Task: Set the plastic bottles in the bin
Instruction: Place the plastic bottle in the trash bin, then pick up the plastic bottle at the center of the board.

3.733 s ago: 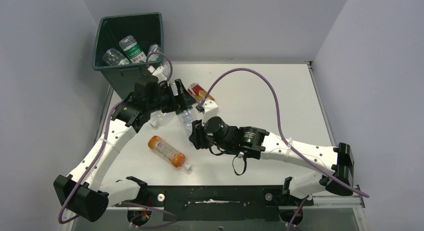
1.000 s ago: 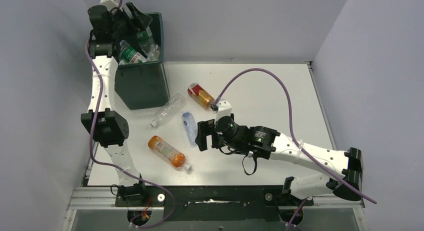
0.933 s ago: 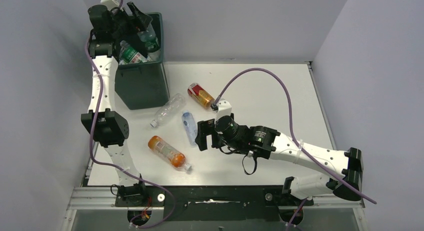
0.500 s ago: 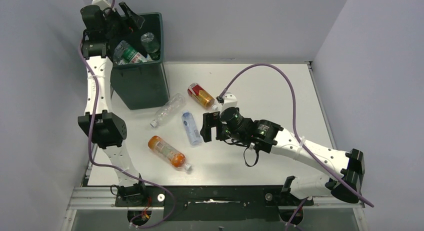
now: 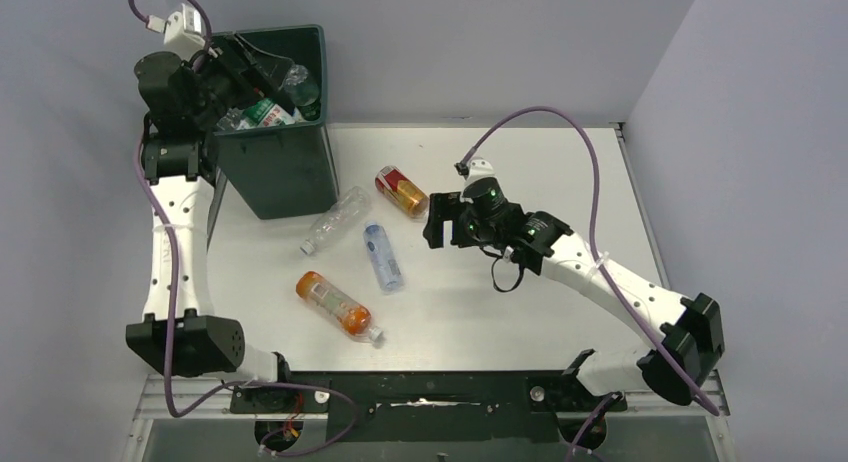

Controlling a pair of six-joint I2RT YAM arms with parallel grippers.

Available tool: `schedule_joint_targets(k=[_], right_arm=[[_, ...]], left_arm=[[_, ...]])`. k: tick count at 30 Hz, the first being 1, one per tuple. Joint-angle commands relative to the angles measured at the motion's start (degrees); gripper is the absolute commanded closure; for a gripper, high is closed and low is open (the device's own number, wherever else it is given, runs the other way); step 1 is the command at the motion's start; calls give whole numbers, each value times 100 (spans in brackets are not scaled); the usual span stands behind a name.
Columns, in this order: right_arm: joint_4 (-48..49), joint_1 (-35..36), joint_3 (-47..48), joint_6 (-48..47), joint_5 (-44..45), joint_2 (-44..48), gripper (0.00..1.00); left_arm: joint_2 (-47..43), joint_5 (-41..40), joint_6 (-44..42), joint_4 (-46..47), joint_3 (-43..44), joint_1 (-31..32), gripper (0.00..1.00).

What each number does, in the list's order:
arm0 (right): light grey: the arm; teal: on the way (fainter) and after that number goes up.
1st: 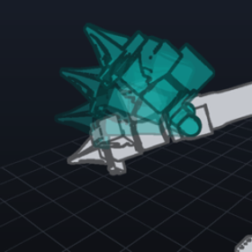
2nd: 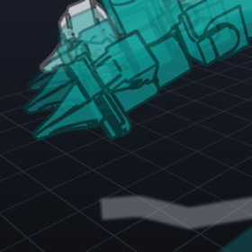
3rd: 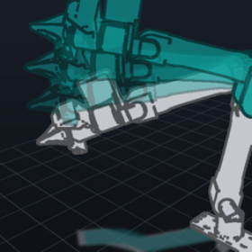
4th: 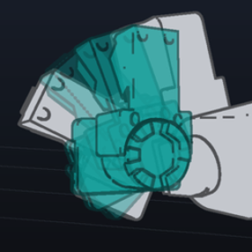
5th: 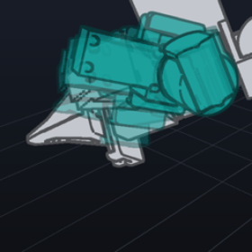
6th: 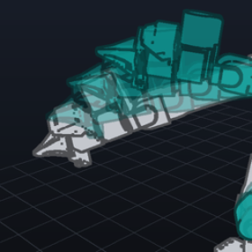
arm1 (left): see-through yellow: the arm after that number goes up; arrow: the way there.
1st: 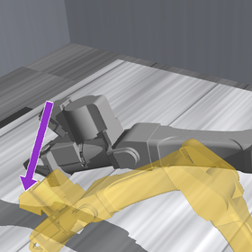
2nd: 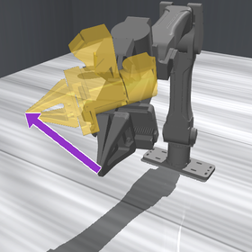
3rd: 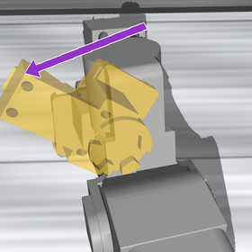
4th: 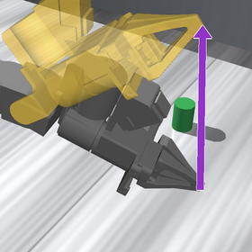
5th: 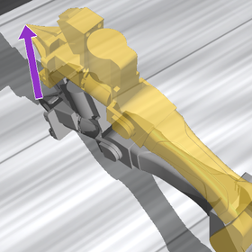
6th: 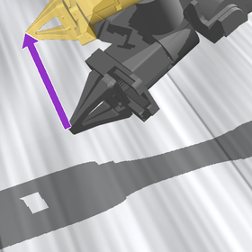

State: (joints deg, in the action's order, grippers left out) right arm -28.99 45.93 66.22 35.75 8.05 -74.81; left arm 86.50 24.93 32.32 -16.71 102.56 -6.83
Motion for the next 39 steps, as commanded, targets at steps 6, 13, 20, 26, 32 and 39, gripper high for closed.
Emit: schedule_joint_targets(k=[6,13,20,26,32,39], right_arm=[[601,-414,514,-1060,-515,-1113,13],[881,-668,1000,-1625,-618,-2055,21],[838,-749,1596,-2095,-470,-2949,24],[850,-911,2013,-2398,-529,-3527,29],[849,-1137,2310,-2607,-646,-3883,33],[966,-1342,2556,-2710,-1058,-4283,34]], left_arm=[[-1362,859,616,167,-1519,295,16],[-2065,926,574,-302,-2461,704,16],[-2461,1000,349,-942,-2668,786,16],[-2769,897,232,-1268,-2925,935,16],[-2860,809,164,-1339,-3155,964,16],[-2727,754,96,-1387,-3110,964,16]])
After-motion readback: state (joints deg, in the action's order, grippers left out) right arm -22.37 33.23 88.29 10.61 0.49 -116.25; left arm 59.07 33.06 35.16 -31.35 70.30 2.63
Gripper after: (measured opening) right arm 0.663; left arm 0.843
